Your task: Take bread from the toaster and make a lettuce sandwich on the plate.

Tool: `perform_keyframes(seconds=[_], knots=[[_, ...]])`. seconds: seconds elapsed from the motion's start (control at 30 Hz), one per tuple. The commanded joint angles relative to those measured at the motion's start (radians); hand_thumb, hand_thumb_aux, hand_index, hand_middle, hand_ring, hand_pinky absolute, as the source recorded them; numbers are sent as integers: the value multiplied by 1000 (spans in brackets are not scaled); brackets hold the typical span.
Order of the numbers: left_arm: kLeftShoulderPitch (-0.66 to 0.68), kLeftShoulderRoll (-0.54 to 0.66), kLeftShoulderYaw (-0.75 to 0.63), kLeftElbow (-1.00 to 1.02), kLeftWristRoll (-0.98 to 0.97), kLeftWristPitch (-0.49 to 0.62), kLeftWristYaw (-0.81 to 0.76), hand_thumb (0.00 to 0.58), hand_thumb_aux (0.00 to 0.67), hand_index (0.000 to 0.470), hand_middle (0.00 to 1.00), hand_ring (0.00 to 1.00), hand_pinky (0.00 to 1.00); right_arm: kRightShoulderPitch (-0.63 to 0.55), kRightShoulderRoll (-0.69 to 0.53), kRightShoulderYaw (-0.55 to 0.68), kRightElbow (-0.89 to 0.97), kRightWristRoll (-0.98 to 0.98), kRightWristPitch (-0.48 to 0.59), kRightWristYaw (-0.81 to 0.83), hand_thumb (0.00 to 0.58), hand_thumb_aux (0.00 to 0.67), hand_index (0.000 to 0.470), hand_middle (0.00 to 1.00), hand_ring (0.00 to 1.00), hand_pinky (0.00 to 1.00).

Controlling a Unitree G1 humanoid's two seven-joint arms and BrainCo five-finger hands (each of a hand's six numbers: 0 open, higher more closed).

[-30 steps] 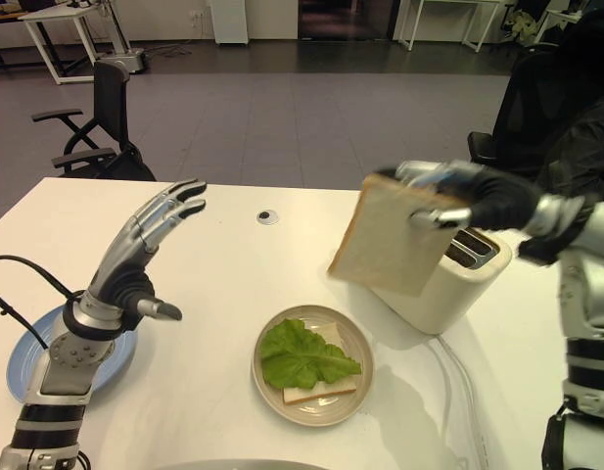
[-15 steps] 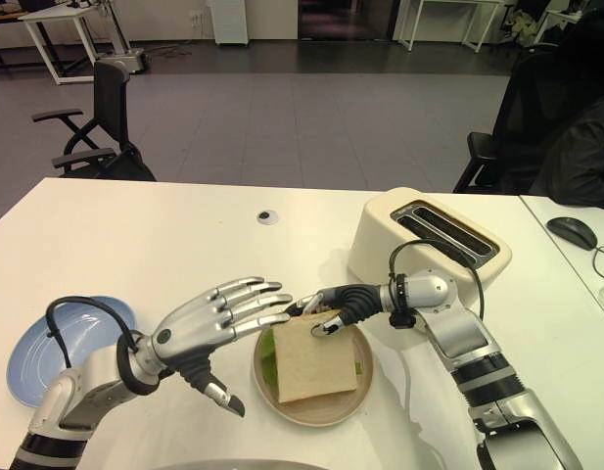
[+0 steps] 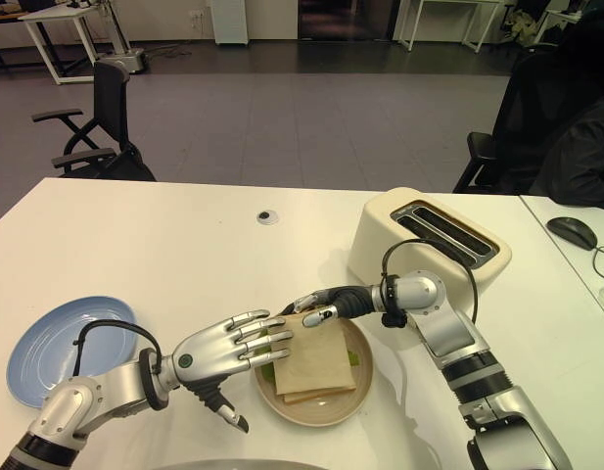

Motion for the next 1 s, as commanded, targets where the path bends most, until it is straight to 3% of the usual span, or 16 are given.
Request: perform_keyframes(seconds=[0.03, 0.27, 0.6, 0.73, 0.77, 0.8, 0.83, 0.87, 0.9, 1.0], knots=[[-5, 31, -23, -9, 14, 33, 21, 0, 0, 0, 0, 0, 0, 8, -6, -43, -74, 3, -3, -37, 0, 0, 0, 0, 0, 0], [-8, 49, -57, -19, 0, 75, 51, 0, 0, 0, 0, 0, 0, -10, -66, -221, -144, -21, 46, -180, 0, 0, 0, 0, 0, 0], [-26, 61, -104, 40, -15, 102, 70, 0, 0, 0, 0, 0, 0, 50, -123, -314, -274, -8, 22, -240, 0, 0, 0, 0, 0, 0], [-20, 97, -32, 13, -129, 100, 63, 0, 0, 0, 0, 0, 0, 115, -171, -366, -317, 21, -74, -202, 0, 0, 0, 0, 0, 0], [-12, 133, -1, 12, -299, 78, 18, 0, 0, 0, 0, 0, 0, 180, -224, -407, -304, 32, -145, -155, 0, 0, 0, 0, 0, 0], [-4, 164, 22, 16, -451, 61, -25, 255, 168, 118, 0, 0, 0, 250, -274, -443, -292, 40, -220, -106, 40, 24, 17, 0, 0, 0], [9, 212, 28, 25, -621, 50, -91, 456, 360, 253, 749, 749, 749, 344, -317, -487, -293, 65, -280, -44, 549, 515, 361, 788, 788, 788], [18, 260, 29, 44, -742, 35, -150, 517, 449, 315, 1000, 1000, 1000, 411, -346, -523, -299, 82, -312, -6, 580, 670, 470, 1000, 1000, 1000], [30, 307, 21, 66, -833, 22, -204, 580, 670, 470, 1000, 1000, 1000, 468, -369, -548, -303, 82, -332, 22, 580, 670, 470, 1000, 1000, 1000], [63, 425, -17, 91, -1019, 12, -381, 580, 670, 470, 1000, 1000, 1000, 569, -423, -542, -318, 86, -347, 95, 580, 670, 470, 1000, 1000, 1000]])
